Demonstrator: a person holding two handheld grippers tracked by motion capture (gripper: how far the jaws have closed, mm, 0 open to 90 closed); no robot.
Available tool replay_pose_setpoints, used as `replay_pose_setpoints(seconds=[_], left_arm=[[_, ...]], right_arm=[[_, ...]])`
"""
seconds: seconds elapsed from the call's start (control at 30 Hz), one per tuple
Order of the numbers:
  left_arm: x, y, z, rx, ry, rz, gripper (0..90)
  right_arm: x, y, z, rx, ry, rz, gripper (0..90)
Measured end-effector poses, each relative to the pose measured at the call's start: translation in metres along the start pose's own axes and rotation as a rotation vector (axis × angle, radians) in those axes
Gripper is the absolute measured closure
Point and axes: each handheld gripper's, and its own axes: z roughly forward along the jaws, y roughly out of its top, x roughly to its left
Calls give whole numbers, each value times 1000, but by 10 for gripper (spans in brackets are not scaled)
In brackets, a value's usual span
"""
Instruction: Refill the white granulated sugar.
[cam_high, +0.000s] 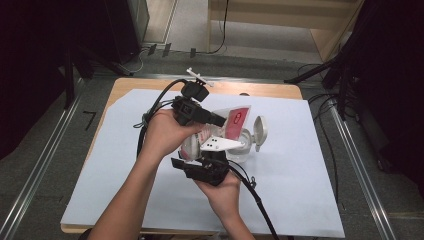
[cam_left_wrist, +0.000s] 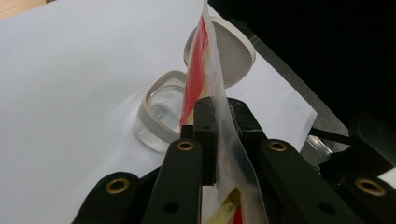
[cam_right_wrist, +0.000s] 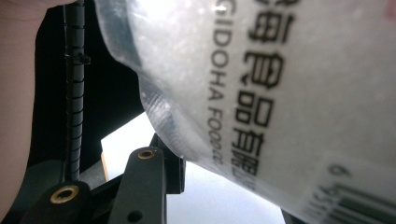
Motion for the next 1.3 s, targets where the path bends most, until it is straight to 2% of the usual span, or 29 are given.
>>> replay_pose_setpoints(seconds=[0.5,0.67,1.3], left_arm=[[0,8,2,26,-3,6,843],[1,8,2,25,-12,5,844],[0,9,1,30,0,13,852]], right_arm=[[-1,4,-1,-7,-2,30,631],[-1,5,0,-2,-10,30,631],[0,7,1,8,-21,11,631]])
